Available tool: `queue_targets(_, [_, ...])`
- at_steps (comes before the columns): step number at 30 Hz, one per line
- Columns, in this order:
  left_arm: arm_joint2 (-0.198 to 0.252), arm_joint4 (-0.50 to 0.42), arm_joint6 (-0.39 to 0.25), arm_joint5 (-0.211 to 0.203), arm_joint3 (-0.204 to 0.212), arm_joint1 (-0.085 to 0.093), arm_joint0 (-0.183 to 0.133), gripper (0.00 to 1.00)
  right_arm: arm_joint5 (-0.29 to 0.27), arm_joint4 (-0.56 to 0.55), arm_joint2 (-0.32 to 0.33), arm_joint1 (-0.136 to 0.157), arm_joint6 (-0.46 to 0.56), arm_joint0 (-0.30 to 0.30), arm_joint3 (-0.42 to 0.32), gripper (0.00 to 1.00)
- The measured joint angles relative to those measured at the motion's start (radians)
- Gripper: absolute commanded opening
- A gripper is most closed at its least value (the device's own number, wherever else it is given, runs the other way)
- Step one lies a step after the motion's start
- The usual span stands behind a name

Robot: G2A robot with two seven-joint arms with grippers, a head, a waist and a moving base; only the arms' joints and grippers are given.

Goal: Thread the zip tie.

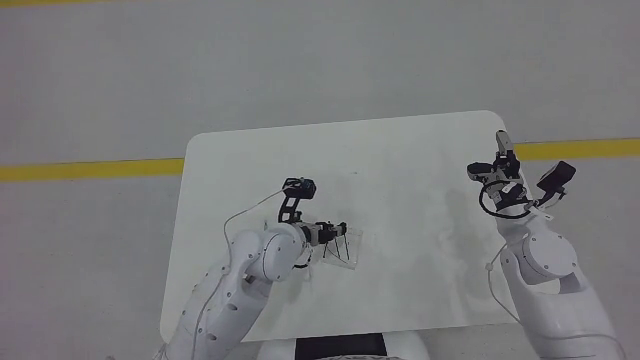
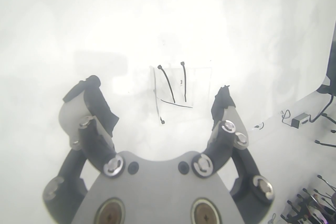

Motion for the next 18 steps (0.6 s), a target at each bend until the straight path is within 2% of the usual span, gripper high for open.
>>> queue_targets(4, [0.034, 0.007, -0.032, 0.008, -0.004, -0.003, -0.020, 1.00, 0.000, 0.000, 0.000, 0.000, 0.000, 0.000, 0.000, 1.00])
queue_targets(9, [0.055, 0.058, -0.082, 0.009, 0.004, -0.020, -0.037, 1.00, 0.000, 0.000, 0.000, 0.000, 0.000, 0.000, 0.000, 1.00])
queue_targets(18, [0.057, 0.068, -0.085, 0.008, 0.003, -0.021, -0.038, 1.00, 0.000, 0.000, 0.000, 0.000, 0.000, 0.000, 0.000, 1.00])
